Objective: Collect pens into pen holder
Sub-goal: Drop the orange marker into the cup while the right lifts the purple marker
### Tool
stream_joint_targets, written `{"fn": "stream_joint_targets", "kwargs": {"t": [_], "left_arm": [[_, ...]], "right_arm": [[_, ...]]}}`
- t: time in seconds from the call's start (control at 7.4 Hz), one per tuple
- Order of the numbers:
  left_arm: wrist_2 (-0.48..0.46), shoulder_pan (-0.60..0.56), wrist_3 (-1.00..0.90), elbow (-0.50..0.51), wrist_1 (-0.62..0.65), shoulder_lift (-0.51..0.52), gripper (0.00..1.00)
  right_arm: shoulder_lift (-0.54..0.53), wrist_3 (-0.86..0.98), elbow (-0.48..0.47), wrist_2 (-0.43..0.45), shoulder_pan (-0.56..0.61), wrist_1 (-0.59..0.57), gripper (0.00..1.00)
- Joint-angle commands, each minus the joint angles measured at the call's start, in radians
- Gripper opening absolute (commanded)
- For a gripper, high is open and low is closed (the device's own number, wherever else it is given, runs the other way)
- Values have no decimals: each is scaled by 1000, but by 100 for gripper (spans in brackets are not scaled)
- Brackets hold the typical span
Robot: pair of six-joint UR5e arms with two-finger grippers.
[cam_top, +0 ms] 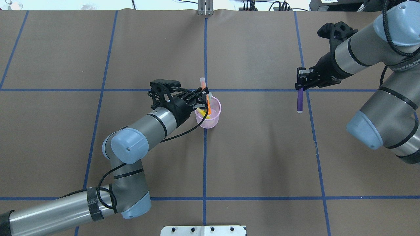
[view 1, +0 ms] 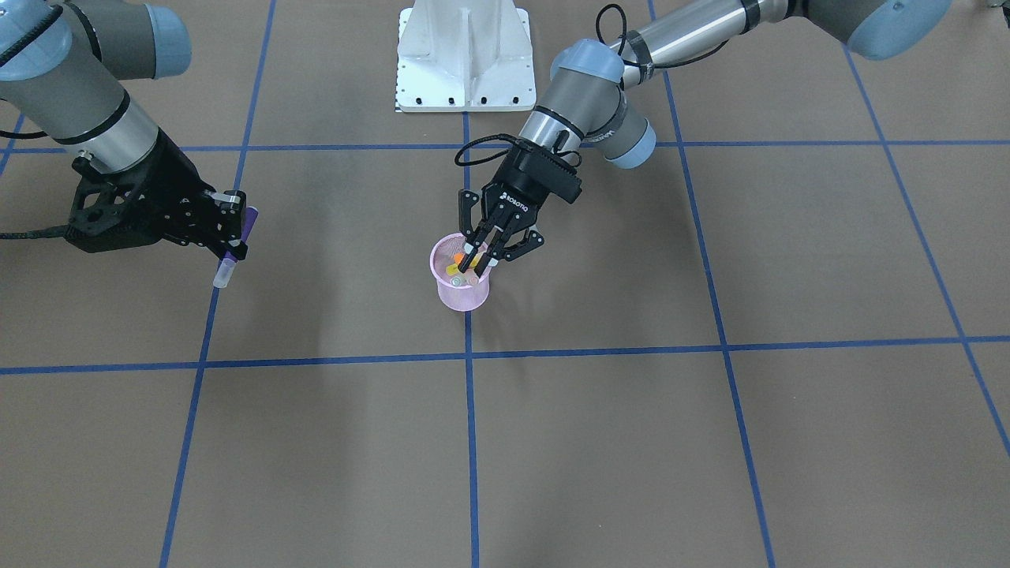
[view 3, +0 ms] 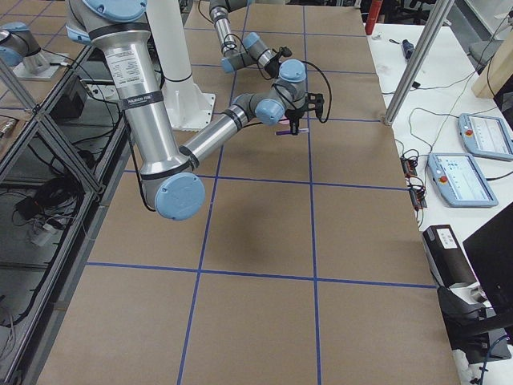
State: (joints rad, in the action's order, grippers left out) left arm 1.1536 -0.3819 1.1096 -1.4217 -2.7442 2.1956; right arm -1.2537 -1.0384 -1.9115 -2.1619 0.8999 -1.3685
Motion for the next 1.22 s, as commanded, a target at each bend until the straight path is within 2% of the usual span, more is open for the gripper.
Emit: {"fn": "stream_joint_targets", "kwargs": {"t": [0.0,0.14,0.54,0.81,0.95,1.08], "left_arm": [[-5,5,6,-2,-11,6,61],[-5,5,0,-8,-11,7,99],[6,1,3,-101,7,3,100],[27,-40,12,-134,35,9,100],[87,-76,13,-141,104,7,100],[168,-128,51,-169,201,3,100]], "right_arm": [[17,1,-18,0,17,0,0],[29,0,-21,-3,33,0,0],[42,0,-50,0,60,0,0],[95,0,-50,17,68,2,0],[114,0,-50,25,70,12,0],[119,0,-49,52,70,79,0]]}}
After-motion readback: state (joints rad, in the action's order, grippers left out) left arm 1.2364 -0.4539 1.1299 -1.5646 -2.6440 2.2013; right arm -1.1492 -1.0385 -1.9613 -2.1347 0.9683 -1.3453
